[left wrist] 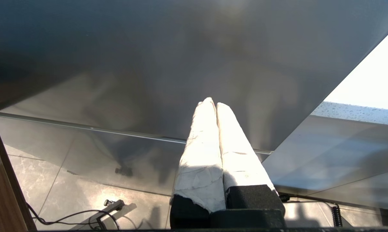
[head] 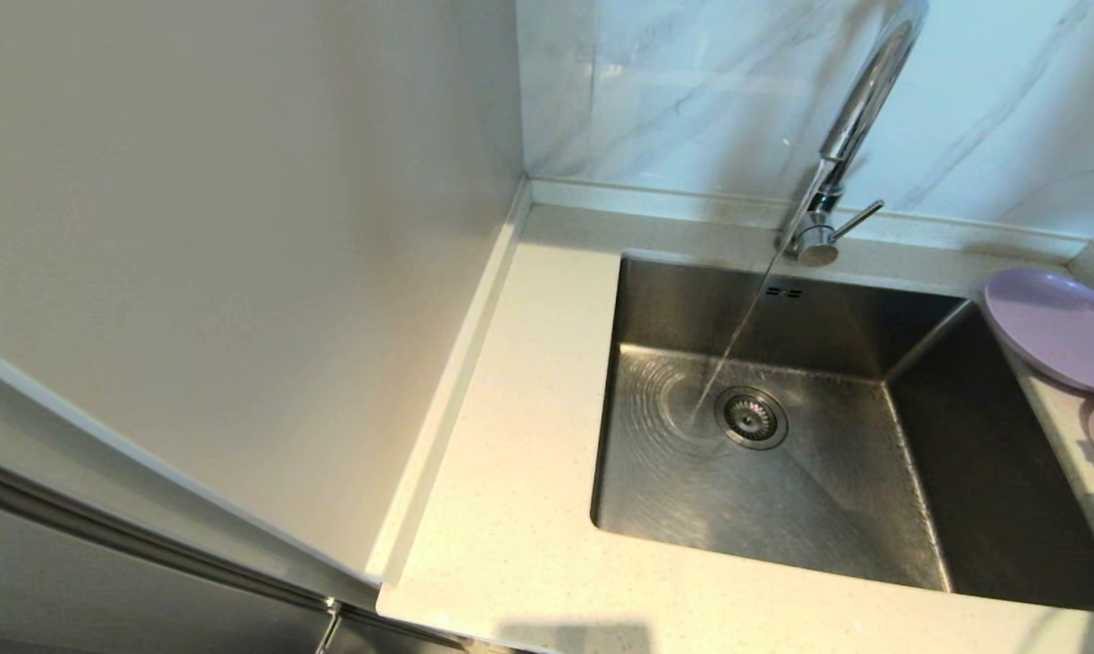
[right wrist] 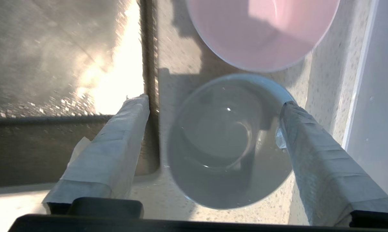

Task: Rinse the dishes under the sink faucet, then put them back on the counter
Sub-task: Turn off the faucet

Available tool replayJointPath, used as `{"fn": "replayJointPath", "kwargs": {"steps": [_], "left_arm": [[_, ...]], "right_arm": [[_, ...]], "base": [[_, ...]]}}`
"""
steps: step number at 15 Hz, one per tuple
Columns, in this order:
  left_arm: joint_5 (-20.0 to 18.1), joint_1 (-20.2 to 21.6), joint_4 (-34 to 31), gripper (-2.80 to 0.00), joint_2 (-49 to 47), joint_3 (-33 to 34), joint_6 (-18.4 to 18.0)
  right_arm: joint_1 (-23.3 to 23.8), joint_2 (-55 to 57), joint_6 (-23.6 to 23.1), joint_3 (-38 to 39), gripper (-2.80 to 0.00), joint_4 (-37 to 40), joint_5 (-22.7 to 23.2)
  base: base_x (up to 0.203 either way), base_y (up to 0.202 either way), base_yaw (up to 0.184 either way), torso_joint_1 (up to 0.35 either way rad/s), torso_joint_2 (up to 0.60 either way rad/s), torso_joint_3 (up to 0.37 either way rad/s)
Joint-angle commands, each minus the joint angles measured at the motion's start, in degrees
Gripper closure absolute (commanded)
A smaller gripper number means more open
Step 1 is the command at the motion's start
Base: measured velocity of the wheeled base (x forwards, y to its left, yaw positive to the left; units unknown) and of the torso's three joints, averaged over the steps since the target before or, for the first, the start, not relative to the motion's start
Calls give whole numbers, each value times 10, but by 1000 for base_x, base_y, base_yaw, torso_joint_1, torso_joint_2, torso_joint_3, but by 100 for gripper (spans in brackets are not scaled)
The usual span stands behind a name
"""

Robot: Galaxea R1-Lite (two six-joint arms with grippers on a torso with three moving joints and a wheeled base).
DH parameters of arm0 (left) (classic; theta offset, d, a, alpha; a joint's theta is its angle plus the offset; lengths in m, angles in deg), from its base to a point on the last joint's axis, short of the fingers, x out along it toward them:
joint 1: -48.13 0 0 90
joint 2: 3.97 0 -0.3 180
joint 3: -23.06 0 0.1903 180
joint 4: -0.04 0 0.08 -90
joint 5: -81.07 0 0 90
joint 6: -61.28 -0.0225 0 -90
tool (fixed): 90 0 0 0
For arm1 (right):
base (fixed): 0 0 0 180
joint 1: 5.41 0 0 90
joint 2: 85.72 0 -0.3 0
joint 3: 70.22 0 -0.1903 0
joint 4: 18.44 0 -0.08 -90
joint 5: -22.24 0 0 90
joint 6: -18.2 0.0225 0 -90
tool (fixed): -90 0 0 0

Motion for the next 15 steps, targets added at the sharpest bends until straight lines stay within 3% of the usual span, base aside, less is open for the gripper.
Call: {"fn": "replayJointPath", "kwargs": {"steps": [1,3,7,11,15], "left_arm": [[0,0,0,0,0,0,0],[0,0,0,0,0,0,0],[0,0,0,0,0,0,0],[0,0,-1,0,0,0,0],[-1,0,0,0,0,0,0]], "right_arm": [[-6,-38,1,-8,-280,0,19],[-31,-61,28,-26,-280,3,36],[-139,-91,126,-96,-280,56,34],[-245,-92,295,-145,-280,75,29],[-287,-97,354,-137,-280,70,29]], "base": [[0,0,0,0,0,0],[0,0,0,0,0,0],[0,0,0,0,0,0],[0,0,0,0,0,0],[0,0,0,0,0,0]]}}
